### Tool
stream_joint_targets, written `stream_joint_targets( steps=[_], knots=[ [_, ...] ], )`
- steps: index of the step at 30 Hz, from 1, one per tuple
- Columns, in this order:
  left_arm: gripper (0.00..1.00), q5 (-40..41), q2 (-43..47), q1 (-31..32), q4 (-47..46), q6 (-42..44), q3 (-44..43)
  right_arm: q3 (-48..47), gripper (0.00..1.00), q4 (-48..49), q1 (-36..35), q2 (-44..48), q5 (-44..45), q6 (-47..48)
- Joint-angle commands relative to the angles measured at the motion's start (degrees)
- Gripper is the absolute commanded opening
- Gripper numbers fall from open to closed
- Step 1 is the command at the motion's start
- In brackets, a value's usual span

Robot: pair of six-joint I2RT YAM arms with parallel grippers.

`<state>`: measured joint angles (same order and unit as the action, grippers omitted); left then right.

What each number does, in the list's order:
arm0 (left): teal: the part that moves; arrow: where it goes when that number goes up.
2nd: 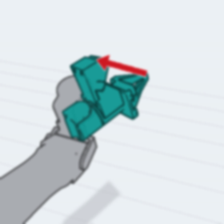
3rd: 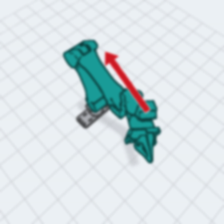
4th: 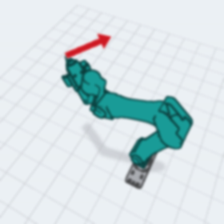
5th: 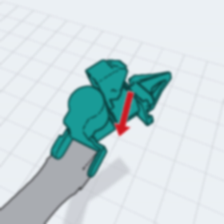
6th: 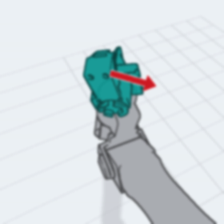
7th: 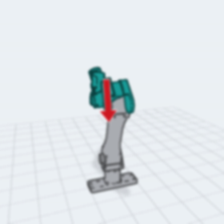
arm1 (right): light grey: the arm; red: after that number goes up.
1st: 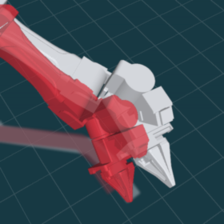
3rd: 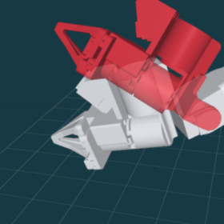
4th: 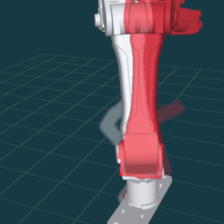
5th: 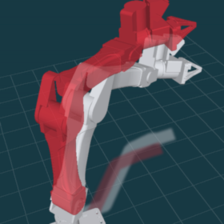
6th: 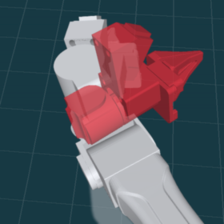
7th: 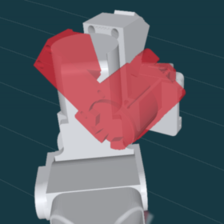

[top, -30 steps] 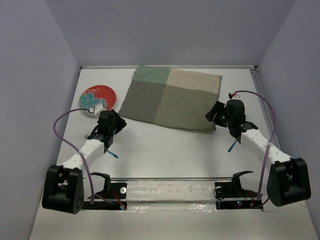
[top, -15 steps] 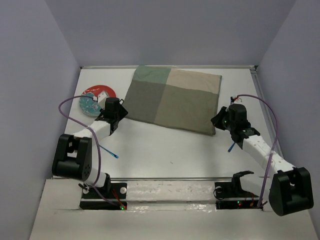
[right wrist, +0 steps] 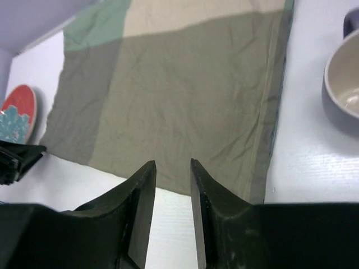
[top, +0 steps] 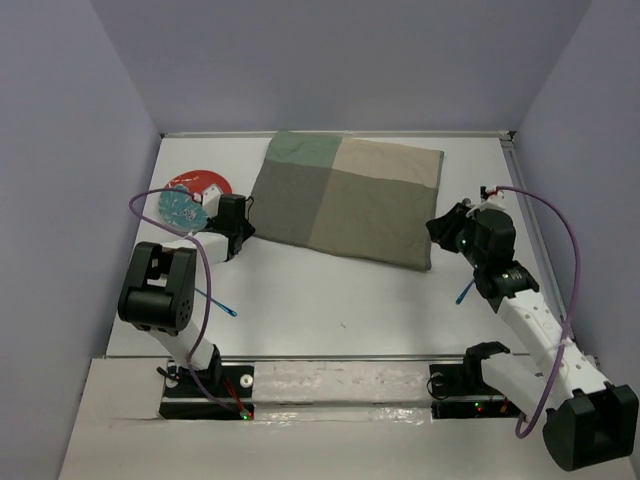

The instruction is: Set the dinner table for one person

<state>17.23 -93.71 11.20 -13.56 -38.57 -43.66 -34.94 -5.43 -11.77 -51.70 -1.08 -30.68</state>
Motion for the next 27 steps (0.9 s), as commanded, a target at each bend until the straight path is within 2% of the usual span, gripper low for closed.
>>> stream_joint_targets(
  steps=[1, 3, 4, 7, 9, 12, 13, 14, 18, 21, 24, 26, 27],
  knots=[
    [0.39, 2.9, -0.9, 0.2, -2.0, 1.1, -2.3, -4.6, 0.39, -1.9, -0.5, 4.8, 5.0, 1.7],
    [0.29, 3.0, -1.4, 0.2, -2.1, 1.6, -2.5, -4.7, 0.39, -2.6, -0.5, 6.6, 5.4, 1.8],
    [0.18, 3.2, -1.5, 0.2, -2.2, 1.6, -2.5, -4.7, 0.39, -2.7, -0.5, 7.0, 5.1, 1.8],
    [0.01, 3.3, -0.8, 0.3, -3.0, 1.9, -1.8, -4.8, 0.39, -3.0, -0.5, 7.2, 4.5, 2.0],
    [0.00, 3.5, 0.0, 0.3, -3.0, 2.3, -1.4, -4.8, 0.42, -3.0, -0.5, 6.5, 4.2, 2.4],
    [0.00, 3.0, 2.9, 0.3, -2.5, 2.5, 0.8, -4.1, 0.54, -2.8, -0.5, 5.2, 3.6, 2.6],
    [0.00, 2.5, 3.6, 0.3, -2.1, 1.9, 1.3, -3.7, 0.64, -2.7, -0.5, 4.5, 2.8, 2.8],
    [0.00, 2.0, 4.4, 0.3, -1.5, 1.6, 1.8, -3.5, 0.66, -2.7, -0.5, 4.0, 2.1, 3.1],
    [0.00, 0.3, 10.6, 0.7, -0.2, 0.5, 7.3, -2.2, 0.68, -1.7, -0.5, -1.0, -2.8, 3.2],
    [0.00, 0.4, 14.2, 0.8, 1.1, 0.5, 9.7, -1.5, 0.69, -0.9, -1.1, -5.6, -2.7, 2.6],
    [0.00, 0.8, 21.7, 0.8, 3.9, 0.7, 13.3, -1.0, 0.70, 0.2, -1.1, -9.7, -1.9, 1.7],
    [0.00, 0.2, 24.2, 0.8, 5.3, 0.5, 14.6, -0.1, 0.78, 1.1, -1.1, -11.6, -0.9, 0.7],
    [0.00, -0.3, 25.2, 0.8, 6.7, 0.5, 15.1, 0.0, 0.78, 1.2, -1.1, -13.2, -0.3, 0.4]
  ],
)
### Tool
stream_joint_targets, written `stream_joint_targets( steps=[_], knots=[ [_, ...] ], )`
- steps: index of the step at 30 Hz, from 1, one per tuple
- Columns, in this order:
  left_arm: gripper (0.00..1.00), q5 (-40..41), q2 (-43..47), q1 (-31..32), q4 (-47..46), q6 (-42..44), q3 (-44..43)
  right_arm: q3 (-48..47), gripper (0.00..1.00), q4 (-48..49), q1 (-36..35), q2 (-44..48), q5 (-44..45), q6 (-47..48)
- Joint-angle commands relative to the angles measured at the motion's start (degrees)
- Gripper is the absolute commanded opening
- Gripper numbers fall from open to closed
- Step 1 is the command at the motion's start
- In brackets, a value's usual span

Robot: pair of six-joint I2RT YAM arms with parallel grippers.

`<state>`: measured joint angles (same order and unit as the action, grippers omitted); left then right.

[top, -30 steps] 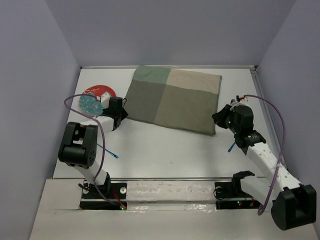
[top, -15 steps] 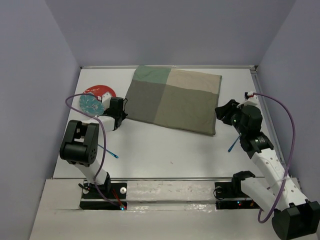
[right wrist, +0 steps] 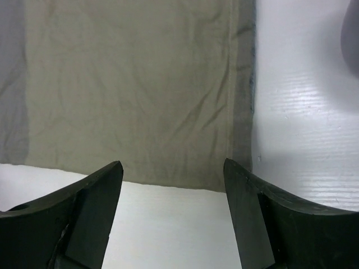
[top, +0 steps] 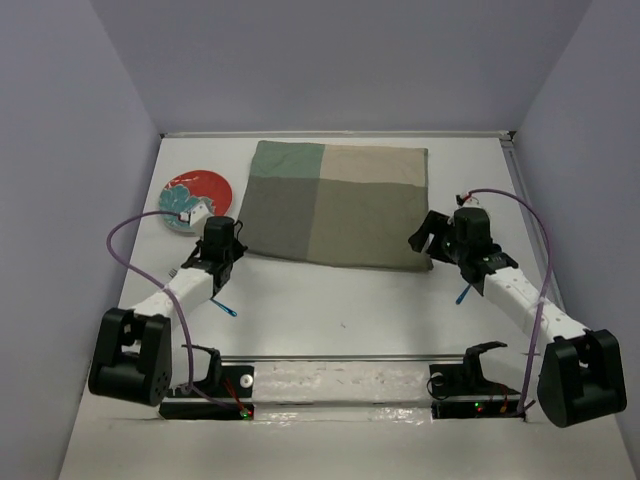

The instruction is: Set the dinner table for one person

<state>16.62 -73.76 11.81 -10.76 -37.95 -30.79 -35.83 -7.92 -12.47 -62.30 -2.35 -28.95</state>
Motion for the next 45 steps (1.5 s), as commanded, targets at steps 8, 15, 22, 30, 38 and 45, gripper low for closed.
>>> stream_joint_targets(
  steps=[8, 15, 22, 30, 38, 45],
  knots=[
    [0.00, -0.5, 14.2, 0.1, 6.2, -0.8, 7.5, 5.5, 0.85, 2.8, -0.4, -4.8, 12.7, -8.6],
    [0.00, -1.9, 17.7, 0.1, 6.8, -0.5, 8.5, 5.2, 0.59, 2.8, -0.4, -12.0, 9.7, -12.4],
    [0.00, -3.9, 18.5, 0.1, 6.6, -2.0, 10.1, 7.1, 0.29, 1.4, -0.4, -9.0, 11.3, -16.0],
    [0.00, -2.0, 23.9, 0.1, 10.7, -2.4, 11.1, 8.4, 0.10, -6.0, -0.4, -2.0, 14.5, -17.6],
    [0.21, -2.5, 30.9, 0.0, 16.9, -4.2, 11.5, 8.2, 0.50, -12.5, -0.4, 6.1, 15.8, -14.8],
    [0.69, -4.1, 33.3, 0.0, 17.7, -2.5, 6.8, 2.3, 0.67, -15.5, -0.4, 12.5, 12.8, -8.3]
  ],
)
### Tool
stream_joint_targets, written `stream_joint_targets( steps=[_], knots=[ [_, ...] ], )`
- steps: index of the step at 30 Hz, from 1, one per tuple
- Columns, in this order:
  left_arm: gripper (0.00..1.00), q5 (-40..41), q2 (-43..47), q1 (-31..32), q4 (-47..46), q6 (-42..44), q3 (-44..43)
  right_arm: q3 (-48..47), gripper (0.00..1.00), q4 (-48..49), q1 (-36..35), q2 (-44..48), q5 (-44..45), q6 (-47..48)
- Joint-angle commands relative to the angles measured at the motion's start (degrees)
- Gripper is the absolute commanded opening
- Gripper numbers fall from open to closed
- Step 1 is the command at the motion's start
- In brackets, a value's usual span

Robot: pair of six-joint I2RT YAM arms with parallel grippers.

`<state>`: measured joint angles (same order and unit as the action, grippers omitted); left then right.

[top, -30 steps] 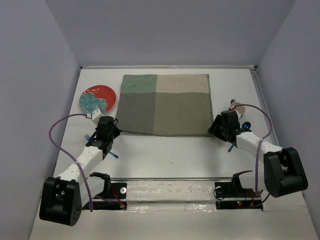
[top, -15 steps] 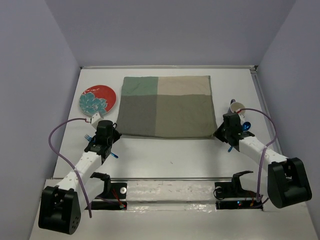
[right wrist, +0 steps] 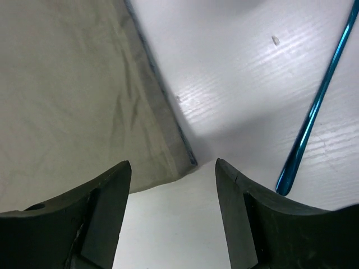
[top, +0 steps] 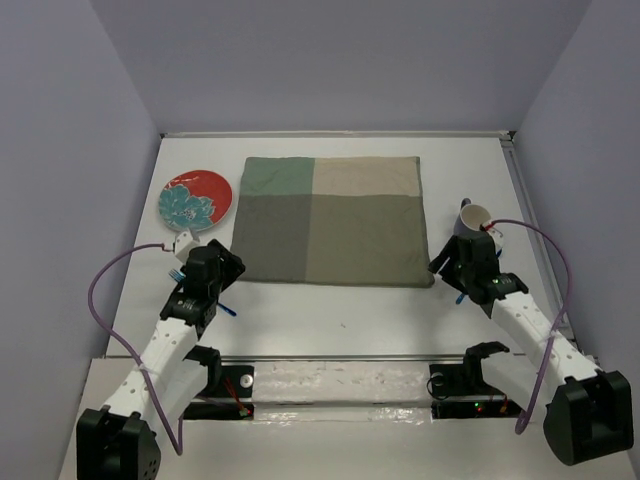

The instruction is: Set the dinner table for one person

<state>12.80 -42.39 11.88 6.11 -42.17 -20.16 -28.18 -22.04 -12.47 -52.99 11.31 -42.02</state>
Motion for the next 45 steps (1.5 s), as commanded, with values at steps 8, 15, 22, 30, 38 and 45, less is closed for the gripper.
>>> stream_joint_targets(
  steps=[8, 15, 22, 30, 38, 45],
  knots=[
    [0.56, -5.9, -4.5, 1.4, -9.2, 3.0, -4.7, -5.9, 0.00, 9.2, -2.6, -6.9, -14.5, 4.1],
    [0.49, -8.2, -16.1, 2.3, -18.8, 0.4, -1.5, 1.5, 0.00, 14.3, -3.1, -8.6, -12.5, 1.3],
    [0.49, -6.3, -18.2, 1.0, -16.8, 0.6, 2.3, 5.2, 0.00, 13.8, -3.1, -10.6, -7.3, -2.5],
    [0.52, -7.6, -13.2, -0.9, -12.6, 1.2, 2.1, 3.8, 0.14, 12.2, -3.1, -4.9, -7.3, 1.9],
    [0.56, -2.7, -6.4, -0.7, -1.3, 5.9, -4.8, -6.5, 0.31, 12.9, -11.6, -9.7, -12.2, 11.3],
    [0.59, -3.6, -9.3, -2.6, -1.5, 0.8, -0.2, -12.6, 0.32, 14.5, -18.4, -18.5, -12.3, 12.3]
  ],
)
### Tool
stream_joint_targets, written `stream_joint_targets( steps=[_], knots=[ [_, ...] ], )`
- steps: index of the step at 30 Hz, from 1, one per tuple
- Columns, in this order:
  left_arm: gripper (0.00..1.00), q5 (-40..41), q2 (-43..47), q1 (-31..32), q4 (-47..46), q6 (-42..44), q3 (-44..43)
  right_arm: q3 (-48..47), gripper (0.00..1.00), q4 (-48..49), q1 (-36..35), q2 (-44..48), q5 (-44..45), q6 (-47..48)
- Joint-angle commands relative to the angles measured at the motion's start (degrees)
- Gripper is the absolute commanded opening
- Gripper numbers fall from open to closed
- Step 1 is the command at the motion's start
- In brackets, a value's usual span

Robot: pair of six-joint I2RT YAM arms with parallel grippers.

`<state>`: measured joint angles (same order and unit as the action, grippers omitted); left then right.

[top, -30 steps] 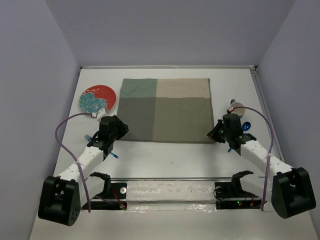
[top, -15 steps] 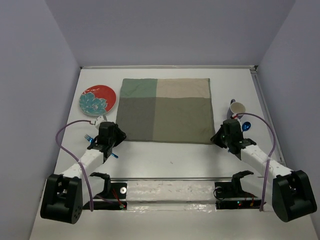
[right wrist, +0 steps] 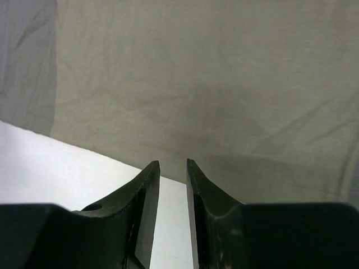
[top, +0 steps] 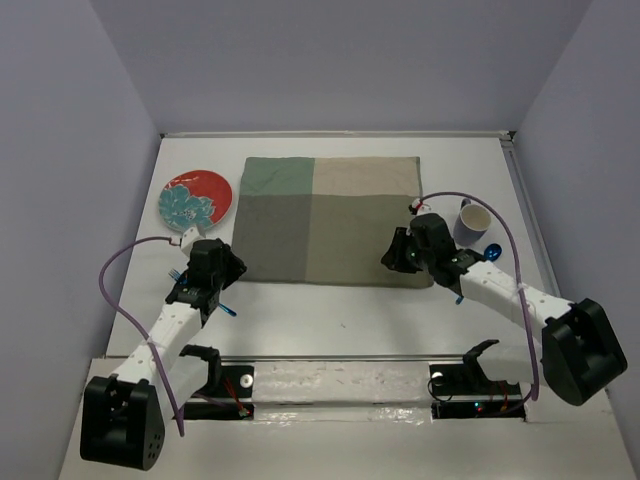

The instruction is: Set the dinner table for one person

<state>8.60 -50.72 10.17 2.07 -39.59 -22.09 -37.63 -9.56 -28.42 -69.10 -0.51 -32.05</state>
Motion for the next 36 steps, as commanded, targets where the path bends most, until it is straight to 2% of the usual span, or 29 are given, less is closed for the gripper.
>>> stream_joint_targets(
  steps=[1, 4, 12, 20, 22, 23, 25, 28, 31, 32, 36],
  knots=[
    [0.59, 0.7, -1.0, -0.9, 2.5, -2.0, 1.8, -3.2, 0.32, 2.0, -2.4, -2.7, -0.2, 2.5],
    [0.59, 1.6, -1.3, -1.5, 2.6, -2.3, 1.8, -2.7, 0.32, 1.6, -2.4, -3.1, 3.3, 3.7],
    [0.58, 3.0, -6.2, -2.2, -0.4, -2.9, 1.8, -6.8, 0.36, 1.1, -5.0, -15.0, -1.8, 9.0],
    [0.56, 2.9, -9.4, -2.3, -1.6, -2.9, 1.9, -11.1, 0.35, 1.4, -9.0, -19.9, 0.2, 9.7],
    [0.52, 2.7, -9.4, -2.3, -2.1, -2.9, 2.0, -11.3, 0.34, 1.4, -9.5, -20.9, 2.5, 9.6],
    [0.45, 2.7, -9.3, -2.3, -3.0, -3.1, 2.0, -11.2, 0.34, 1.3, -9.5, -21.3, 3.0, 9.5],
    [0.39, 2.7, -9.7, -2.4, -3.6, -2.9, 1.9, -10.7, 0.34, 1.6, -10.1, -22.0, 3.6, 9.3],
    [0.35, 2.7, -11.3, -2.4, -4.7, -2.2, 1.0, -9.7, 0.33, 1.8, -10.1, -22.7, 4.6, 9.4],
    [0.23, 1.9, -12.8, -2.4, -5.2, -1.1, 0.6, -9.0, 0.32, 1.8, -10.1, -23.0, 5.3, 8.7],
    [0.13, 1.6, -13.1, -2.4, -5.5, -0.6, 0.6, -8.6, 0.31, 1.8, -10.1, -22.9, 5.2, 8.3],
    [0.00, 0.2, -13.4, -2.4, -5.5, 0.3, 0.9, -7.6, 0.30, 1.8, -10.1, -23.1, 5.1, 7.9]
  ],
)
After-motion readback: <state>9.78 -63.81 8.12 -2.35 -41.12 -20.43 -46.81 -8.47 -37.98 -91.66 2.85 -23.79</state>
